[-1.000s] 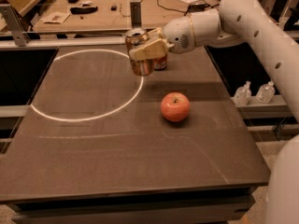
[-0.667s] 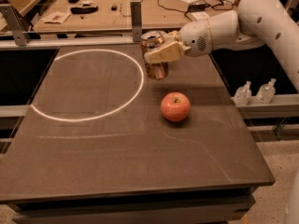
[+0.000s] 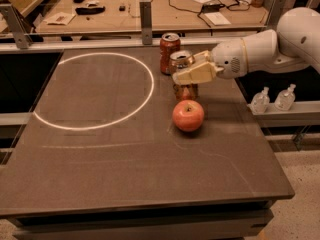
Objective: Move orange can near apple
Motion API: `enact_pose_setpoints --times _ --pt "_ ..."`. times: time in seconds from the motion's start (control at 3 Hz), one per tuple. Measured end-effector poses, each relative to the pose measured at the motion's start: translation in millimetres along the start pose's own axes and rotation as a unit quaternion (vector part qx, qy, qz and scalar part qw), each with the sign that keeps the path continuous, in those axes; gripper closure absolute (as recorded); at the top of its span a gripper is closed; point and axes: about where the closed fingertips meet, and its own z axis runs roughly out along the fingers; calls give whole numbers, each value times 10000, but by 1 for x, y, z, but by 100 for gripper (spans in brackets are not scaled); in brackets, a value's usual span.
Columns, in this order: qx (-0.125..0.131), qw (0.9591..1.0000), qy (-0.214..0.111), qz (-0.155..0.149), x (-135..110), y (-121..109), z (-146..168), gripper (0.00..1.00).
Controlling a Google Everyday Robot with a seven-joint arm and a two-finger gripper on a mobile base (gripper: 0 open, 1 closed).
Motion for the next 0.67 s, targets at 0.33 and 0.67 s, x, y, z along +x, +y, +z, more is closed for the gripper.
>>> enact_pose_setpoints --times 0.33,0.67 --pt "5 9998 -85 162 20 10 1 100" --pt "61 9996 -198 206 30 14 3 100"
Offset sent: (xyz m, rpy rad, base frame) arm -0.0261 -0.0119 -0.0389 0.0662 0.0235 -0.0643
